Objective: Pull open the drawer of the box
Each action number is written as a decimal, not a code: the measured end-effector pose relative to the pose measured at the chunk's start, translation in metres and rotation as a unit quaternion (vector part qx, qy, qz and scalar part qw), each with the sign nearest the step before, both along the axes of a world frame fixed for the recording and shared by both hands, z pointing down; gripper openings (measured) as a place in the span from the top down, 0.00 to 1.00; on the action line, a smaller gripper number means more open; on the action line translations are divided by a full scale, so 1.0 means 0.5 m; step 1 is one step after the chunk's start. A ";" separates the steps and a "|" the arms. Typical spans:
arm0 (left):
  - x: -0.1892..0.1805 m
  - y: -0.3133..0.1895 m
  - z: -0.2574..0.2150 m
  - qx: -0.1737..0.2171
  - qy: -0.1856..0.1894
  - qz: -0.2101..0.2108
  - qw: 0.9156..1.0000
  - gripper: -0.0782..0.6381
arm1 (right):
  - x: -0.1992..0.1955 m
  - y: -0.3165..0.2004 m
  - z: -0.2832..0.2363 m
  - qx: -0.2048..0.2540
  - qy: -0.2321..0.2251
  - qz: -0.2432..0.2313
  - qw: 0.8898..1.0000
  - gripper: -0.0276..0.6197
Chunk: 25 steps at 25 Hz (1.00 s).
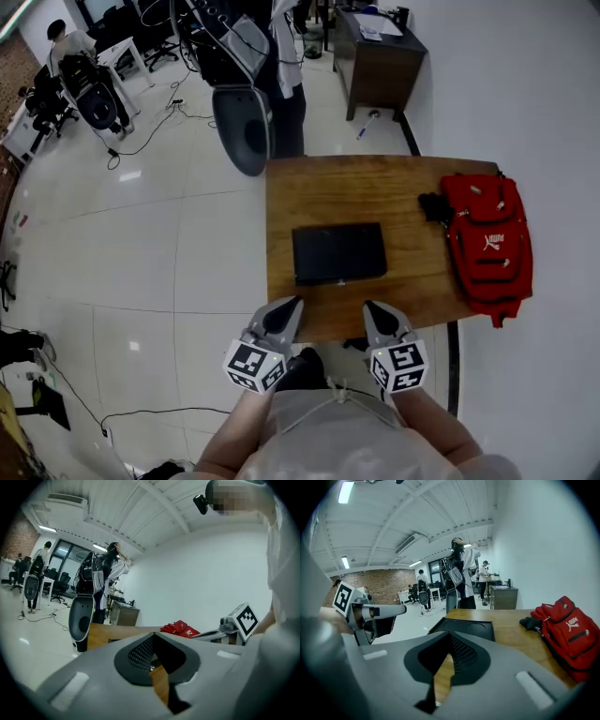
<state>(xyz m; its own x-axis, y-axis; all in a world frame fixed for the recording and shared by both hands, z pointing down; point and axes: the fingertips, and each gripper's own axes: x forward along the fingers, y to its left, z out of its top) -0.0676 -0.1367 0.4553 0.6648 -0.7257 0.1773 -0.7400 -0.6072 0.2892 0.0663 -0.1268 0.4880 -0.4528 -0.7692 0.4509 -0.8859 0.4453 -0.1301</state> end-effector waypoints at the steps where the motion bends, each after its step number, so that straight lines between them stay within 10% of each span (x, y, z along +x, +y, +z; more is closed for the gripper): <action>1: -0.004 -0.016 0.002 -0.002 0.000 0.004 1.000 0.88 | -0.006 -0.013 0.007 -0.006 0.003 0.002 1.000 0.95; 16: -0.021 -0.101 0.081 -0.050 -0.010 0.056 0.997 0.88 | -0.067 -0.080 0.184 -0.144 0.055 -0.006 0.988 0.95; 25: -0.026 -0.078 0.127 -0.085 -0.008 0.038 0.996 0.88 | -0.077 -0.096 0.270 -0.216 0.055 0.000 0.975 0.78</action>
